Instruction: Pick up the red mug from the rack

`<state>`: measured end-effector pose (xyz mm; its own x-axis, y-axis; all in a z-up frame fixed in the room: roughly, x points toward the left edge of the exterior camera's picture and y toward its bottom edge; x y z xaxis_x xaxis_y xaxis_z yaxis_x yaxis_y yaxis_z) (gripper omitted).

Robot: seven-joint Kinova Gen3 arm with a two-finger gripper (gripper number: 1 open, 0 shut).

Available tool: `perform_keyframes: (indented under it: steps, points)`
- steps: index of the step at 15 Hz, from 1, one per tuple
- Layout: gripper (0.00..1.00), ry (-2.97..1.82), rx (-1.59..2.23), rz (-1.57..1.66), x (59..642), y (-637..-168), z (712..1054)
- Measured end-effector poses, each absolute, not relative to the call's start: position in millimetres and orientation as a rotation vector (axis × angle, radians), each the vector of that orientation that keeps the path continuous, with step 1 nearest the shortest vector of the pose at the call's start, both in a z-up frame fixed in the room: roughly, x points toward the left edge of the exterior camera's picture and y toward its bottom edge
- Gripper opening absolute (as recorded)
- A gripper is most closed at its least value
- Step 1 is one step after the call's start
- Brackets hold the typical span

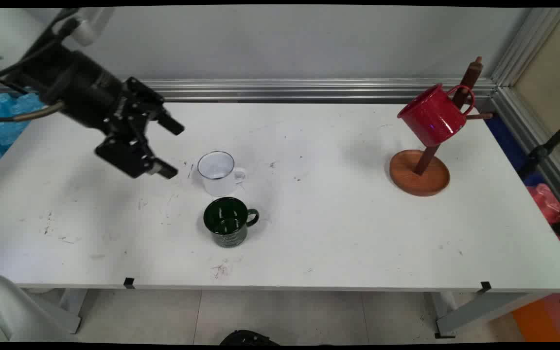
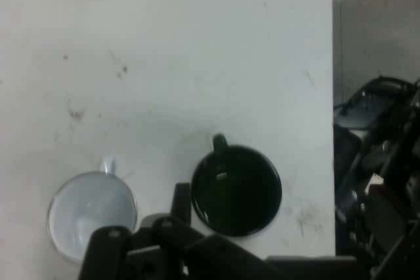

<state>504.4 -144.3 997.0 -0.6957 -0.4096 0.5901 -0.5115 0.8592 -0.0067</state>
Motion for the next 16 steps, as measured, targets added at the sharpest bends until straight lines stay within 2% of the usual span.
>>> perform_keyframes:
  steps: [16]
  points:
    - [1.0,-2.215,0.645,0.253,404,-284,986]
